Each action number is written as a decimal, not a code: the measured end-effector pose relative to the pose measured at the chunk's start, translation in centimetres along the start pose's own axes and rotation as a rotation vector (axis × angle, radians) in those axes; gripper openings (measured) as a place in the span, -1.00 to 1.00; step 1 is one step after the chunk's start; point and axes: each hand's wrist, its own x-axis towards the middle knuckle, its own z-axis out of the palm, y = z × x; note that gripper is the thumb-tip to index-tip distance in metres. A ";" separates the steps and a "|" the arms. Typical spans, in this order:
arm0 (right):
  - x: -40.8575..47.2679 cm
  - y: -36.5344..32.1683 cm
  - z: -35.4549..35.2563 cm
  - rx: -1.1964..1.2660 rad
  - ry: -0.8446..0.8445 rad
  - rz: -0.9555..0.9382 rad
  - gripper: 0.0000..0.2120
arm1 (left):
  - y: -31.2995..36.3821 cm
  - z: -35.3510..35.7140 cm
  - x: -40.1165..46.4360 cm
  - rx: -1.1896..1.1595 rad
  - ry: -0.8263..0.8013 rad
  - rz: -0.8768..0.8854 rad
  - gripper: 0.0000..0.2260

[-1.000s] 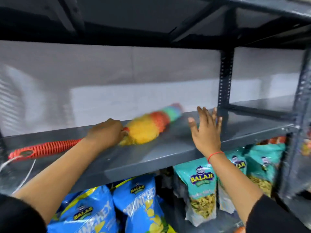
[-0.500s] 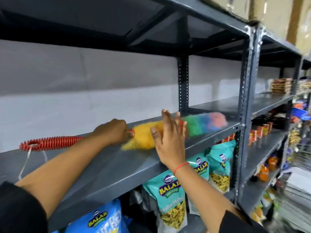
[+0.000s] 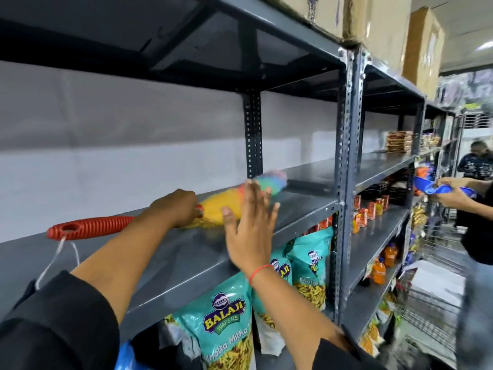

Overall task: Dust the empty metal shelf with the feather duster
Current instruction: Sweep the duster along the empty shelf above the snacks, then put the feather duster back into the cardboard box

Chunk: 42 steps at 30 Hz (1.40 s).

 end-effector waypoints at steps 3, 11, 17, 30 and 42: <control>1.2 4.6 -1.1 -0.204 -0.063 0.119 -0.33 | 0.0 0.1 -0.5 0.029 0.036 -0.003 -0.66; -1.7 11.4 -3.7 -0.385 -0.107 0.346 -0.36 | 1.4 -0.9 -4.4 0.073 -0.028 0.209 -0.66; -4.2 14.3 -7.7 -0.167 0.202 0.781 -0.37 | 1.6 -3.1 -9.1 0.214 0.009 0.347 -0.65; -12.1 20.2 -12.5 -0.024 0.479 1.297 -0.41 | 8.8 2.2 -19.6 0.441 -0.221 0.601 -0.81; -33.1 23.7 -10.5 -0.398 -0.213 1.217 -0.43 | 18.6 27.3 -20.3 0.328 -0.595 0.567 -0.70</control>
